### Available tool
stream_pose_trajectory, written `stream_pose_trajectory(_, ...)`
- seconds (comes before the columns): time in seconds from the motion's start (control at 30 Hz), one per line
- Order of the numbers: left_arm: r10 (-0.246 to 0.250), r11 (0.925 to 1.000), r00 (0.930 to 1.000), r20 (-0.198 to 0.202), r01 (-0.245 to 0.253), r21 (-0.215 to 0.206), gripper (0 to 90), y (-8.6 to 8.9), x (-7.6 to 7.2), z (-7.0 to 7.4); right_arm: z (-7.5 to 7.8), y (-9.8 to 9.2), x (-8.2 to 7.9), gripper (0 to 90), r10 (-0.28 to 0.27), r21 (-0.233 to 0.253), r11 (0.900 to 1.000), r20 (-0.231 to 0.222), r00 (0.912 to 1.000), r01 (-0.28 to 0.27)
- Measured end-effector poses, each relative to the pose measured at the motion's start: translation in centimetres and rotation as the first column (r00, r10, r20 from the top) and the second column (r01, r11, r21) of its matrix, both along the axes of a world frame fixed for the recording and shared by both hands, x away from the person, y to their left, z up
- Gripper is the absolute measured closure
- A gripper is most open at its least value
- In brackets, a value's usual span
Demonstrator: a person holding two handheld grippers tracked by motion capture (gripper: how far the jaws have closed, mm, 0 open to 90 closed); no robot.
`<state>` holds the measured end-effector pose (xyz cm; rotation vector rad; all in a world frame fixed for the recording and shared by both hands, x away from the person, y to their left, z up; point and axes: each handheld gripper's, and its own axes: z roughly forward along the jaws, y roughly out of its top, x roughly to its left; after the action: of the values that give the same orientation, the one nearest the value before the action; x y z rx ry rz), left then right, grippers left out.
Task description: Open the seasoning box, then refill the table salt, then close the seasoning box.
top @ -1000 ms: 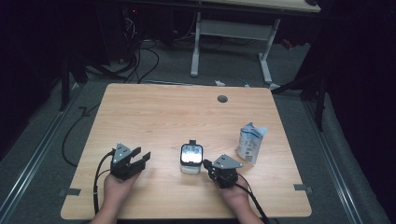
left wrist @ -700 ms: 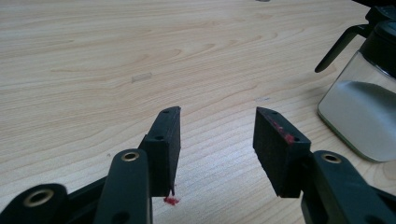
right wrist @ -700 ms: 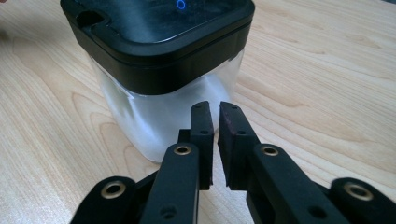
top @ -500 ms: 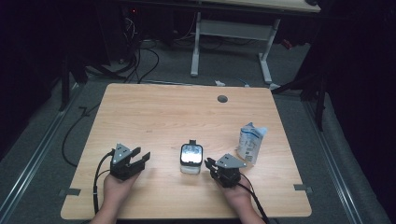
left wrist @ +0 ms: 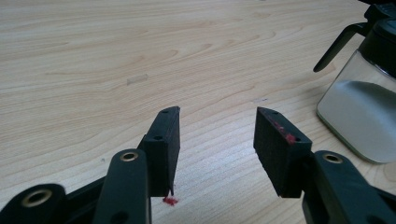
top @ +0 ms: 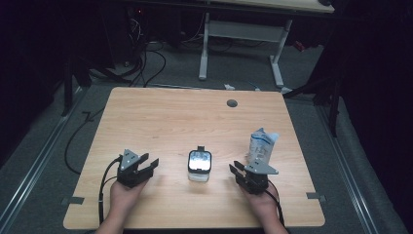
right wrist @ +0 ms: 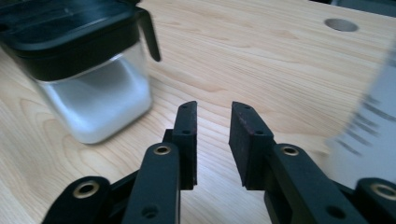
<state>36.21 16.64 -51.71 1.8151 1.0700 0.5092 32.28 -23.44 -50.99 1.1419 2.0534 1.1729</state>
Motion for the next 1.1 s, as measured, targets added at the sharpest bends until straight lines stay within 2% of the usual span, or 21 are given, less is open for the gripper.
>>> stream_pose_trajectory(0.23,0.000,1.0000,1.0000,-0.004,0.000,-0.003,50.6,-0.2,0.2,-0.1,0.1,-2.1,-0.4,68.2,-0.030,0.021,0.999,0.003,0.9995,0.030)
stream_pose_trajectory(0.43,0.017,0.9997,0.9999,0.000,-0.017,0.016,49.6,0.1,0.0,-0.1,-0.1,-3.7,-1.0,65.9,-0.045,0.013,0.999,0.007,0.9990,0.045)
stream_pose_trajectory(0.63,0.061,0.9974,0.9981,0.007,-0.062,0.036,49.4,1.8,-0.5,-0.1,-0.3,-4.6,-1.5,64.0,-0.056,0.011,0.998,0.008,0.9984,0.056)
stream_pose_trajectory(0.83,0.111,0.9925,0.9937,0.009,-0.112,0.049,49.1,4.2,-1.2,0.0,-0.5,-5.6,-2.1,62.3,-0.061,0.006,0.998,0.008,0.9981,0.061)
stream_pose_trajectory(1.0,0.156,0.9865,0.9876,0.020,-0.157,0.049,49.1,5.8,-1.8,0.0,-0.5,-6.2,-2.5,60.8,-0.077,0.012,0.997,0.005,0.9970,0.077)
stream_pose_trajectory(1.1,0.167,0.9849,0.9859,0.012,-0.167,0.044,48.8,6.4,-1.9,0.0,-0.5,-6.4,-2.6,60.0,-0.081,0.018,0.997,0.007,0.9967,0.081)
